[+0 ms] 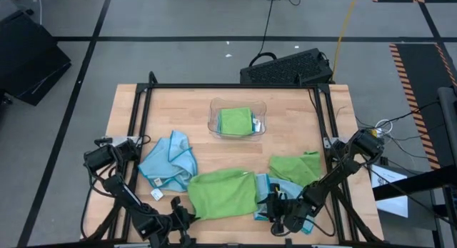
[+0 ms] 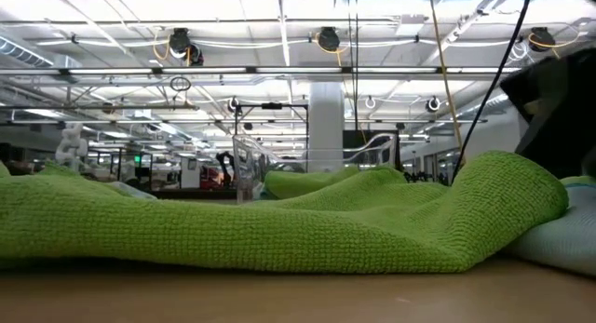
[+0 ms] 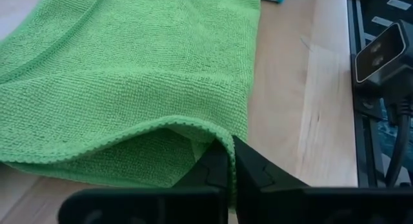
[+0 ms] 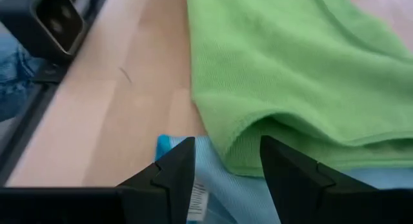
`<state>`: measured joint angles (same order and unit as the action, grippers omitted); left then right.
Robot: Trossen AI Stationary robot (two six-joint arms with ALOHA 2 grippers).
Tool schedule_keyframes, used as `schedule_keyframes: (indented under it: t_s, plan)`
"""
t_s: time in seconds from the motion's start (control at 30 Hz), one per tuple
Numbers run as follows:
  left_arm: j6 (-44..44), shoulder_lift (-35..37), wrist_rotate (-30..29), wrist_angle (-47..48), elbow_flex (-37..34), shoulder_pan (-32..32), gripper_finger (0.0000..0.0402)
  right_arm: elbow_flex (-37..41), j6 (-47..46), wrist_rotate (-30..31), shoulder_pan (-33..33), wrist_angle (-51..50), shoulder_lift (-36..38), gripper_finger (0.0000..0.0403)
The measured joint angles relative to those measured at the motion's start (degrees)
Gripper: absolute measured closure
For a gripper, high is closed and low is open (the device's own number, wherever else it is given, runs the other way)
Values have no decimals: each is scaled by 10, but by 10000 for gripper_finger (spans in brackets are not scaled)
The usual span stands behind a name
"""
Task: Fold microfiber towels
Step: Fold the left green microfiber cloth
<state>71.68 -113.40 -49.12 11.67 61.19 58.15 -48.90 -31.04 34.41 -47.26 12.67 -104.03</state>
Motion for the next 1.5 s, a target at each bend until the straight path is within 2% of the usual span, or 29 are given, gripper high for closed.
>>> schedule_keyframes:
  t_s: [0.13,0.23,0.33,0.47,0.53,0.67,0.77,0.97,1.17,1.33,1.5]
  plan:
    - [-3,0,0,-5,0,0,391,0,-3,-24,10,17,-26,238]
    - [-28,0,-1,-23,0,0,391,0,12,-29,12,34,-34,260]
    - [-52,0,-1,-38,0,0,398,0,23,-30,12,34,-32,301]
    - [-92,0,14,-64,0,3,390,0,51,-49,10,22,-12,376]
    - [-112,0,31,-81,0,9,387,0,54,-60,6,-9,6,395]
    - [-136,0,44,-101,0,29,397,3,30,-57,-5,-68,43,395]
    - [-130,0,25,-100,0,46,394,19,19,-57,-10,-59,59,400]
    - [-68,1,0,-104,0,55,367,42,16,-72,-12,-29,60,397]
    - [-77,1,-4,-117,0,42,315,44,17,-76,-17,-5,61,392]
    - [-74,1,-7,-111,0,34,272,44,15,-77,-23,3,61,352]
    - [-66,20,0,-102,0,38,255,44,15,-77,-32,-15,87,289]
